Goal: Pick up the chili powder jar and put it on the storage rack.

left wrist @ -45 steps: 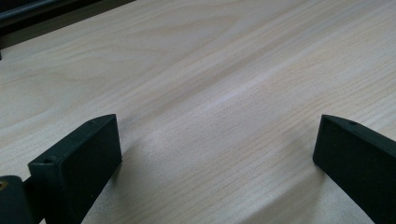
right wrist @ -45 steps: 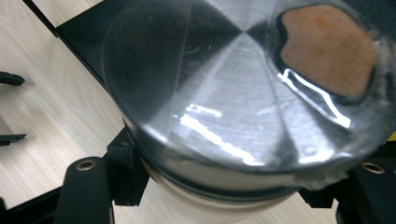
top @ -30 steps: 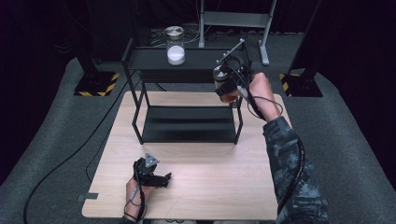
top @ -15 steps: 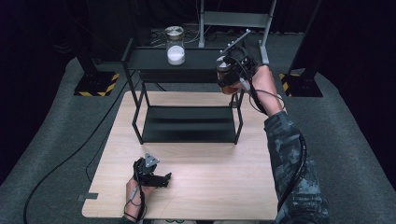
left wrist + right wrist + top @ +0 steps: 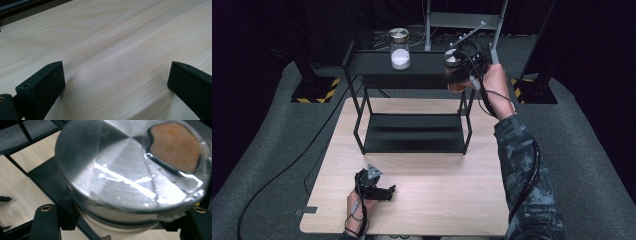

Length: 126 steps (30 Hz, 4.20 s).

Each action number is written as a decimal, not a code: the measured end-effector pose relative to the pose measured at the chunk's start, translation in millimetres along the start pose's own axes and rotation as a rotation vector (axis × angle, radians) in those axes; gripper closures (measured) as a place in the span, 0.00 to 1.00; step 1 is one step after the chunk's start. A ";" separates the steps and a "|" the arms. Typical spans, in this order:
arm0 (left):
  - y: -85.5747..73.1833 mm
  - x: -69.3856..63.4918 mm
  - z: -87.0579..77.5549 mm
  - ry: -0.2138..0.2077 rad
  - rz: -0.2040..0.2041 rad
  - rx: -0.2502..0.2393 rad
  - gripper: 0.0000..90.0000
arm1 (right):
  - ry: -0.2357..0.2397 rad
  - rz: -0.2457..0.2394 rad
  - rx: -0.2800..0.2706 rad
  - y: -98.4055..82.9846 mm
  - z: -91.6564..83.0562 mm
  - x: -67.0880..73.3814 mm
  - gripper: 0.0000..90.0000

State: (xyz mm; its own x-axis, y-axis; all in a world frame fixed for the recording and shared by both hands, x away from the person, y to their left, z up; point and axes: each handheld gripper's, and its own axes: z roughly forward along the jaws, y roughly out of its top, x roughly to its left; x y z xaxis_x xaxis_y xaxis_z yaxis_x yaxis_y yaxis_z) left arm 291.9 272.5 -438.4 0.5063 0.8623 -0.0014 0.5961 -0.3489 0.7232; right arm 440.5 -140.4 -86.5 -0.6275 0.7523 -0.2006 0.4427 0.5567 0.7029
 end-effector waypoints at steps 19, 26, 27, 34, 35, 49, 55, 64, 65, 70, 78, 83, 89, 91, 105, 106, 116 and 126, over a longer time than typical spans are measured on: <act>-0.4 -1.1 -0.2 0.004 0.003 -0.002 0.01 | -0.053 0.080 -0.121 3.7 -0.2 -4.7 0.34; -0.2 -0.8 -0.2 0.003 0.003 -0.001 0.01 | -0.064 0.111 -0.131 10.9 9.4 -8.7 0.34; -0.2 -0.7 -0.2 0.002 0.002 -0.001 0.01 | -0.065 0.115 -0.131 12.0 11.2 -9.4 0.34; -0.2 -0.7 -0.2 0.003 0.003 -0.001 0.01 | -0.060 0.150 -0.134 19.5 24.8 -15.5 0.34; -0.2 -0.8 -0.2 0.003 0.003 -0.001 0.01 | -0.060 0.153 -0.133 20.1 26.6 -16.0 0.34; -0.2 -0.3 -0.2 0.001 0.003 -0.001 0.01 | -0.040 0.210 -0.114 21.6 49.1 -27.0 0.34; -0.1 -0.1 -0.1 -0.001 0.002 -0.001 0.01 | -0.012 0.236 -0.131 15.7 50.5 -34.1 0.34; -0.1 0.0 -0.1 -0.001 0.002 0.000 0.01 | -0.012 0.235 -0.136 14.4 50.8 -34.0 0.34; -0.1 0.1 -0.1 -0.001 0.002 0.000 0.01 | -0.013 0.238 -0.139 13.8 51.1 -33.6 0.34; 0.0 0.3 -0.1 -0.002 0.002 0.000 0.01 | -0.019 0.254 -0.138 13.5 49.4 -32.3 0.20; 0.0 0.3 0.0 -0.002 0.001 0.000 0.01 | 0.027 0.262 -0.128 -0.4 36.1 -22.8 0.00; -0.3 0.4 0.1 -0.002 -0.001 -0.002 0.01 | 0.040 0.228 -0.139 -22.3 25.1 -7.1 0.00; -0.4 0.4 0.2 -0.002 -0.001 -0.002 0.01 | 0.064 0.161 -0.144 -66.2 17.7 17.2 0.00; -0.4 0.4 0.2 -0.002 0.000 -0.002 0.01 | 0.070 0.144 -0.149 -85.5 18.2 25.2 0.00; -0.4 0.3 0.3 -0.002 -0.001 -0.002 0.01 | 0.068 0.097 -0.064 -259.7 72.5 89.3 0.00; -0.4 0.3 0.3 -0.002 -0.001 -0.002 0.01 | 0.058 0.088 -0.038 -270.5 79.2 94.1 0.00; -0.4 0.3 0.3 -0.002 -0.001 -0.002 0.01 | 0.051 0.162 0.023 -335.7 102.0 100.4 0.00; -0.3 0.6 0.2 -0.005 0.004 -0.002 0.01 | 0.056 0.201 -0.018 -357.6 109.5 100.2 0.00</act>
State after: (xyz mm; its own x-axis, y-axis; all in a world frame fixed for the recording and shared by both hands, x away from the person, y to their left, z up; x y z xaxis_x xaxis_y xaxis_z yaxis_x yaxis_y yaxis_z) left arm 292.1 273.0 -438.8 0.5114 0.8594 -0.0020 0.5929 -0.3511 0.7247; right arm 289.4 -225.6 -432.7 -0.5625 0.8266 -0.0174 0.5514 0.3908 0.7371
